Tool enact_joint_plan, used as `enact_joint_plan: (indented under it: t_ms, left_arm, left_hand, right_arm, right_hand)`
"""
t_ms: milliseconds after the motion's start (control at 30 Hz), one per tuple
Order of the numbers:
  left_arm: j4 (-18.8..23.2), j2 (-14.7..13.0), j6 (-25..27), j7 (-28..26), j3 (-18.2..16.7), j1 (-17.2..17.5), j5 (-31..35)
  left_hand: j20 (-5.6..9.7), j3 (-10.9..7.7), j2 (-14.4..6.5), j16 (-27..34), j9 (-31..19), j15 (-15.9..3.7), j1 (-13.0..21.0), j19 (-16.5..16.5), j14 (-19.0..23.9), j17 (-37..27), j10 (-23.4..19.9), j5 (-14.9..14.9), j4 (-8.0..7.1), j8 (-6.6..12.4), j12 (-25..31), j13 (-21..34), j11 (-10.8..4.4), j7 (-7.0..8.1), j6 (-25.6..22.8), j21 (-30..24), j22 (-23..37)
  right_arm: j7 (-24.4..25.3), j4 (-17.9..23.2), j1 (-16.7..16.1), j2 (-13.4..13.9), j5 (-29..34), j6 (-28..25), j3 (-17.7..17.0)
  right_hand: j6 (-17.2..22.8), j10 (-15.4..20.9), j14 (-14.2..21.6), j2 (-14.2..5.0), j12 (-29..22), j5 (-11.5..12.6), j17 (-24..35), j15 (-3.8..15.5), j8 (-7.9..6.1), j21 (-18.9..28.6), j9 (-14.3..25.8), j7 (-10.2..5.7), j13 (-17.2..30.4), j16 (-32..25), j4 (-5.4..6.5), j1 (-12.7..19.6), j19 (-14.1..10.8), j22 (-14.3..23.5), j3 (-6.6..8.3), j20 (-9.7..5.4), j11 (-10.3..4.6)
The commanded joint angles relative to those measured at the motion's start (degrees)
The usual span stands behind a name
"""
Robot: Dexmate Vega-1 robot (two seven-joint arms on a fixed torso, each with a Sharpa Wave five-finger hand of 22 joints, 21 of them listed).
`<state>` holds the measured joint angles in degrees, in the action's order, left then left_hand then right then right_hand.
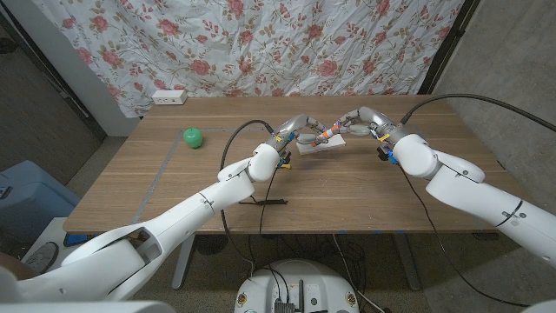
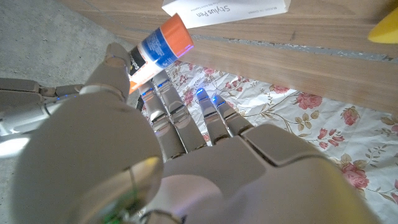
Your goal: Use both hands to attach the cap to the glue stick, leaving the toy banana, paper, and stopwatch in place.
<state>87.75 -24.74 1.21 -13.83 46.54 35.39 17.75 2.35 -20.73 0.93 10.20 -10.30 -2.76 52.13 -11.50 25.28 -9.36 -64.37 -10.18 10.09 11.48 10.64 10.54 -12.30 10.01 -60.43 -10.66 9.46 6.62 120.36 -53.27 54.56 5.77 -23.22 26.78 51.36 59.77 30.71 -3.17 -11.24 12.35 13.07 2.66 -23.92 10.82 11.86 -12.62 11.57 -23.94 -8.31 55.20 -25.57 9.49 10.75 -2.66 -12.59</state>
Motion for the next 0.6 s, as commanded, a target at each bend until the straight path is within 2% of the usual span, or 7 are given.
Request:
enact_joint_plan:
  t_ms: [33, 600]
  left_arm:
    - [-0.67, 0.26, -0.58, -0.06, 0.17, -0.38, -0.11]
    - [-0.97, 0.33, -0.91, 0.0, 0.28, -0.46, -0.15]
  left_hand:
    - [0.01, -0.07, -3.73, 0.03, -0.45, -8.19, -0.36, -0.38, 0.23, -0.12, -0.08, -0.4, -0.43, 0.25, 0.15, 0.19, -0.45, -0.3, -3.78, -0.04, 0.15]
    - [-0.01, -0.07, -3.78, 0.02, -0.46, -8.23, -0.32, -0.4, 0.23, -0.12, -0.09, -0.4, -0.43, 0.24, 0.16, 0.19, -0.45, -0.26, -3.72, -0.04, 0.15]
  right_arm:
    - [0.2, -0.88, 0.28, -0.4, -0.36, 0.5, 0.31]
    - [0.5, -1.09, 0.55, -0.83, -0.39, 0.65, 0.65]
  right_hand:
    - [0.45, 0.03, 0.2, -0.71, -0.15, -0.01, 0.0, 8.72, -0.23, -0.09, 0.32, 0.03, 0.11, 0.11, -0.06, 0.19, 0.01, 0.06, -0.18, -0.02, -0.07]
    - [0.48, 0.04, 0.23, -0.89, -0.14, -0.07, 0.0, 8.68, -0.18, -0.07, 0.33, 0.03, 0.11, 0.1, 0.01, 0.09, -0.01, 0.06, -0.27, -0.07, -0.06]
